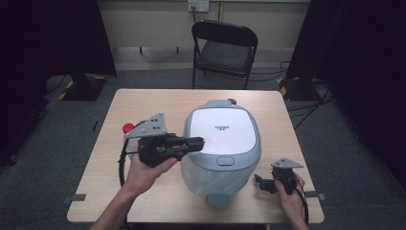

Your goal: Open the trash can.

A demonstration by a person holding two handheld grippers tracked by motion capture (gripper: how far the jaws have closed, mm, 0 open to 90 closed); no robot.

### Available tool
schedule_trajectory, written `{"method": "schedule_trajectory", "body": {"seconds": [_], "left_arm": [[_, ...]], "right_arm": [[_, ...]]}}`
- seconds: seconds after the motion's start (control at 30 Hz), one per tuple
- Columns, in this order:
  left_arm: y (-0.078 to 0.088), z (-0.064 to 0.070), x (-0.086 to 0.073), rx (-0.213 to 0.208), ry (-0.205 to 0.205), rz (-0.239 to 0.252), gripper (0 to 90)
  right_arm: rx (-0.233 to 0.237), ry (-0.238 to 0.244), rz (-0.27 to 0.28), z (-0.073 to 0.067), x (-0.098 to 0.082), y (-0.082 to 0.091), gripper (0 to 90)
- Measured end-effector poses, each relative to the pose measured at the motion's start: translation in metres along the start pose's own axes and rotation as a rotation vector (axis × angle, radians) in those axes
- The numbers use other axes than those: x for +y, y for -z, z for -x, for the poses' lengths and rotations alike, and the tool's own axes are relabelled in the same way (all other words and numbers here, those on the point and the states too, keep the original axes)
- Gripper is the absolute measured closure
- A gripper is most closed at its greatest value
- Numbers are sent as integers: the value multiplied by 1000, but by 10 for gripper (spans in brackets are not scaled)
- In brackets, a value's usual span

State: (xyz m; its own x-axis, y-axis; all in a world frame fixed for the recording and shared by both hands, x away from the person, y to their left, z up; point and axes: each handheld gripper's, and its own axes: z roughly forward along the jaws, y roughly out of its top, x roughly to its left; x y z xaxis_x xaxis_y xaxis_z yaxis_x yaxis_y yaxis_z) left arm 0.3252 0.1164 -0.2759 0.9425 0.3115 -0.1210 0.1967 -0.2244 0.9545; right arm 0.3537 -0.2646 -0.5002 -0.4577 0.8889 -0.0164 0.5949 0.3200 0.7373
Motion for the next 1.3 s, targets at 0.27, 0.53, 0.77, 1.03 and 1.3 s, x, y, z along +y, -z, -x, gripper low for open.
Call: {"method": "schedule_trajectory", "body": {"seconds": [0.27, 0.53, 0.77, 1.03, 1.3], "left_arm": [[-35, 14, 0, -56, -10, -67, 900], [-40, 21, -1, -45, -34, -87, 900], [-40, 21, -3, -46, -41, -90, 900], [-40, 19, -4, -63, -21, -78, 900], [-28, 10, -9, -73, 25, -35, 802]], "right_arm": [[0, 0, 0, 0, 0, 0, 133], [3, -2, 0, 0, 0, 0, 126], [-2, -4, -3, -1, 1, -1, 119], [-2, -5, -3, -1, 1, -1, 119], [-2, -5, -3, -1, 1, -1, 119]]}}
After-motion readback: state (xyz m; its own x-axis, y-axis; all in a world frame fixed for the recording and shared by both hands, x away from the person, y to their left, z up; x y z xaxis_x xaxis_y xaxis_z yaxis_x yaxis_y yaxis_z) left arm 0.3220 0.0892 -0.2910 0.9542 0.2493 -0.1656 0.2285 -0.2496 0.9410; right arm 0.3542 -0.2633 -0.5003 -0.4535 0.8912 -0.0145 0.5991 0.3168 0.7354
